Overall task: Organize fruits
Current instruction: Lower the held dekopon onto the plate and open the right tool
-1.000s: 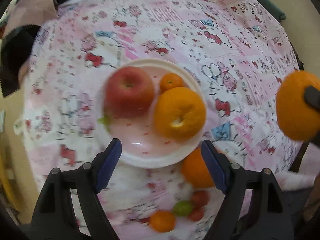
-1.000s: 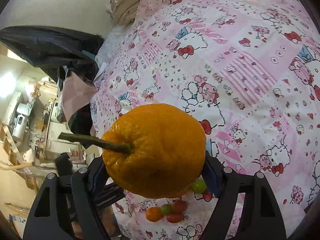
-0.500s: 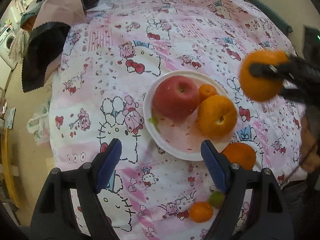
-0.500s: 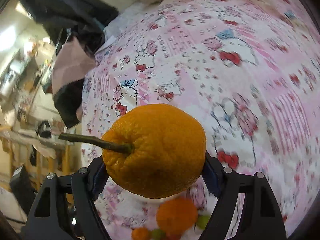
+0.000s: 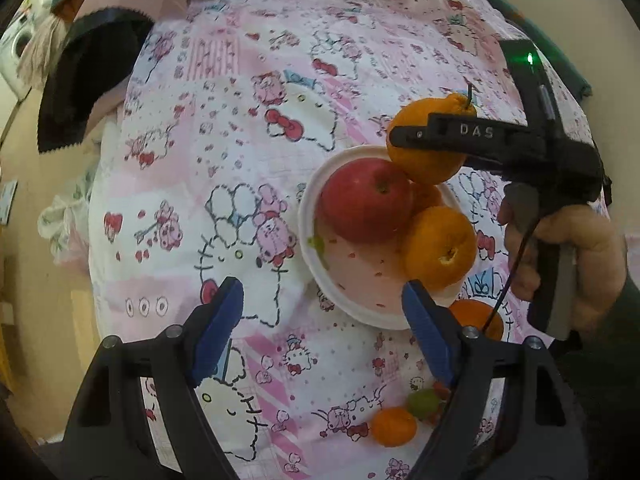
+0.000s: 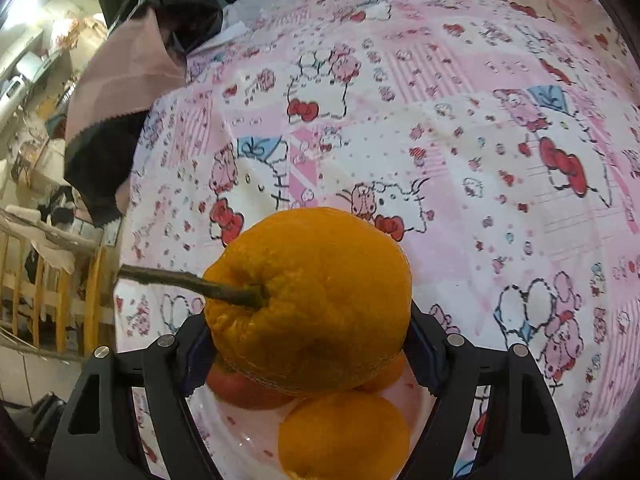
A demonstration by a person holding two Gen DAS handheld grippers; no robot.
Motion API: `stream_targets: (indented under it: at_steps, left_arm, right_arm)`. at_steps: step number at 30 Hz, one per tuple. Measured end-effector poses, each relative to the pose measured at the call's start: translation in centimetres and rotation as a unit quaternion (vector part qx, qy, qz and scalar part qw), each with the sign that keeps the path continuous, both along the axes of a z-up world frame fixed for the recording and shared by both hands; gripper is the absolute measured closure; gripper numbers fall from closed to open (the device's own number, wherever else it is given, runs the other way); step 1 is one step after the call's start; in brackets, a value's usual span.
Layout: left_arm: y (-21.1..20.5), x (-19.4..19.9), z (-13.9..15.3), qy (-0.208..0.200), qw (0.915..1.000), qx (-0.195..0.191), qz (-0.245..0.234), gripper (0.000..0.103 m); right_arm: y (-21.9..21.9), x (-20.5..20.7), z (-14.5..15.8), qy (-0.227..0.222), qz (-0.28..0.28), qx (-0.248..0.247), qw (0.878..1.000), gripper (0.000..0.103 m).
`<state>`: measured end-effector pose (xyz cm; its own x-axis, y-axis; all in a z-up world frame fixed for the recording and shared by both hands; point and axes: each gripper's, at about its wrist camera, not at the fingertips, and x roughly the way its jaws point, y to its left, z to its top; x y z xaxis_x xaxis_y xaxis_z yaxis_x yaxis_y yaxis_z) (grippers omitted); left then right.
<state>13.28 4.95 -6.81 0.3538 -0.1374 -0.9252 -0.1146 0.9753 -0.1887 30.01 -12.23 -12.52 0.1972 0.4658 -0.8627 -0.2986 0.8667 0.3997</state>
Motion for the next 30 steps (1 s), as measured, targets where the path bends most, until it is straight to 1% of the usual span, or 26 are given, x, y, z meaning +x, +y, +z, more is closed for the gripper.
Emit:
stream_targets:
  at_steps: [2,4,6,11,15,16,18,22,26,28,30]
  left_arm:
    - [0.3,0.0,-0.2,0.005,1.0000,-0.006,0.004,0.024]
    - [0.4,0.0,-0.3,0.008,0.9999,-0.009,0.006,0.024]
    - [0.5,0.0,-0.4,0.010,0.9999,-0.009,0.007,0.024]
    - [0.8,0.0,-0.6,0.014,0.9997,-0.012,0.014,0.024]
    - [0.7,0.1,-0.7,0.012,0.9998,-0.009,0.015,0.024]
    - [0.7,0.1,-0.7,0.011,0.9998,-0.009,0.015,0.024]
    - [0.6,0.2,-0.7,0.010,0.9998,-0.008,0.012,0.024]
    - [0.4,0.2,-0.6,0.007,0.9999,-0.002,0.011,0.024]
    - [0.1,0.3,-0.2,0.003,0.9999,-0.007,0.013,0.024]
    - [-0.3,0.2,0.2,-0.007,1.0000,-0.001,0.006,0.024]
    - [-0.7,0.0,0.6,-0.016,0.9999,0.004,0.001,0.024]
  right_arm:
    - [0.0,0.4,-0.5,0.004,-0.008,-0.010,1.000,0.021]
    - [0.0,0.9,-1.6,0.025,-0.016,-0.027,0.999,0.021]
    - [-0.2,0.9,-1.7,0.021,-0.020,-0.018,0.999,0.020]
    - [-0.1,0.9,-1.7,0.021,-0.013,-0.022,0.999,0.017]
    - [-0.4,1.0,-1.6,0.026,-0.018,-0.006,0.999,0.016]
    - [-0.5,1.0,-1.5,0.027,-0.021,-0.003,0.999,0.014]
    - [-0.8,1.0,-1.2,0.028,-0.025,-0.001,0.999,0.012]
    - [-1.2,0.6,-0.5,0.027,-0.021,-0.002,0.999,0.012]
    - [-2.4,-0.2,1.6,0.022,-0.030,-0.001,0.999,0.012]
    - [-3.1,-1.0,3.1,0.016,-0.030,0.008,0.999,0.012]
    - [-3.5,-1.7,4.2,0.012,-0.032,0.007,0.999,0.012]
